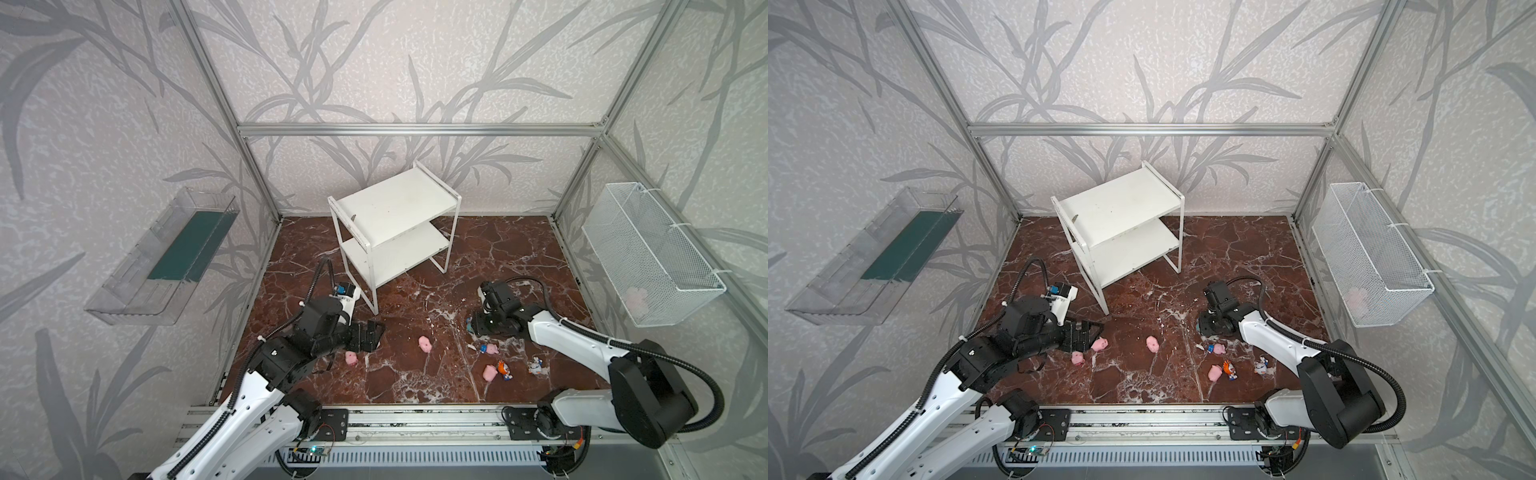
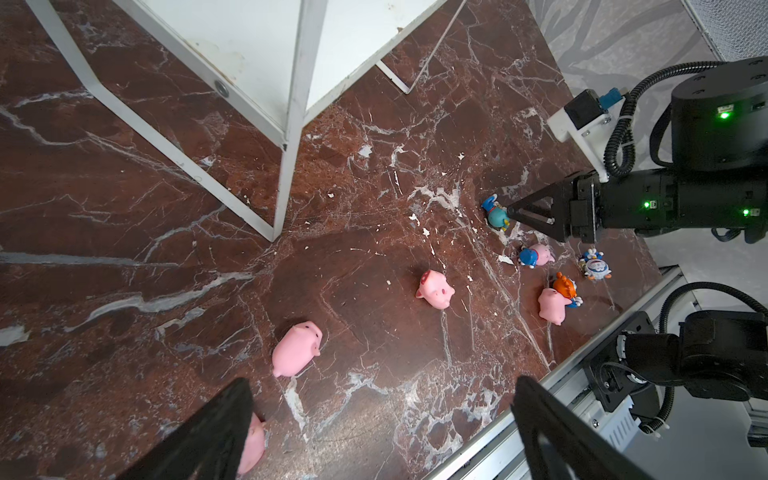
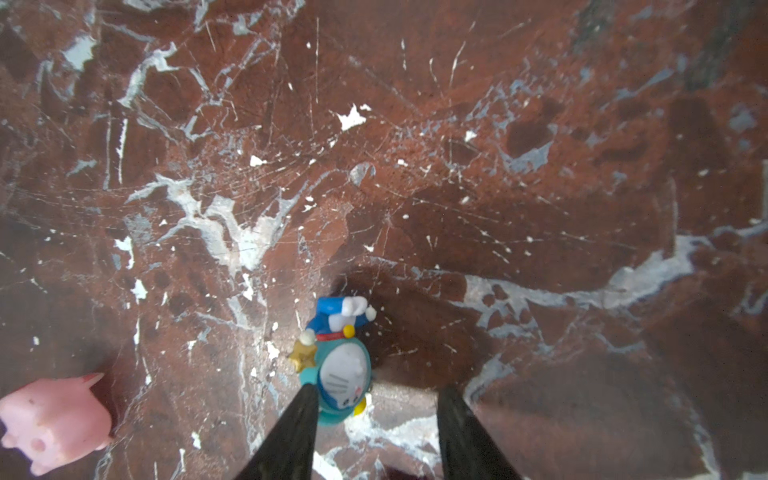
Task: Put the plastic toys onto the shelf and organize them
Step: 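Move the right gripper over the blue cat figurine while the left arm lifts, then lower the right gripper and close it on the blue cat figurine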
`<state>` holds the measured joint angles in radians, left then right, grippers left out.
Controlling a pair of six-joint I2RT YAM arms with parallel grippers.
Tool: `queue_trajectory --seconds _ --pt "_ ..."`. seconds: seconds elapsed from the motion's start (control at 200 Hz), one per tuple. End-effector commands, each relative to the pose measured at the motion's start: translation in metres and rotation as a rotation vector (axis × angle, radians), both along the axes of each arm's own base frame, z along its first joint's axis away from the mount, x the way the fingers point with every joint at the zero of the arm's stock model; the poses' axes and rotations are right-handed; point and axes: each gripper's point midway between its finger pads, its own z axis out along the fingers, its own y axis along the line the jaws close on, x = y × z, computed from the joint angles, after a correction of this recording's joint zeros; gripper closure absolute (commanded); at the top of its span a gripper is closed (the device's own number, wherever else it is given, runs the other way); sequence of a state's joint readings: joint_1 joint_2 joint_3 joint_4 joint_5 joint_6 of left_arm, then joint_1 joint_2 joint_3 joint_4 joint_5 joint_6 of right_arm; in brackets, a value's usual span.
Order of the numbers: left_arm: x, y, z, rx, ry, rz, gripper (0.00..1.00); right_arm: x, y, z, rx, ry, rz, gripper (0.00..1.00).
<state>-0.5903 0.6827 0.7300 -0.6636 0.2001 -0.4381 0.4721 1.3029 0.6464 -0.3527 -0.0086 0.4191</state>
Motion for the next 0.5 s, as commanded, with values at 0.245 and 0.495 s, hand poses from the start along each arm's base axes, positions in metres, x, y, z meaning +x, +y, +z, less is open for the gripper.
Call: queue_trajectory --seconds 0.245,0.495 --pt "0.001 -0.003 -0.003 0.018 -0.014 -0.002 0.01 0.004 -0.040 0.004 -0.018 -0.017 -0.137 0.44" --pt "0.000 -0.001 -0.002 0.021 -0.024 0.003 0.01 -0.002 -0.022 -0.016 -0.032 0.121 -0.030 0.48"
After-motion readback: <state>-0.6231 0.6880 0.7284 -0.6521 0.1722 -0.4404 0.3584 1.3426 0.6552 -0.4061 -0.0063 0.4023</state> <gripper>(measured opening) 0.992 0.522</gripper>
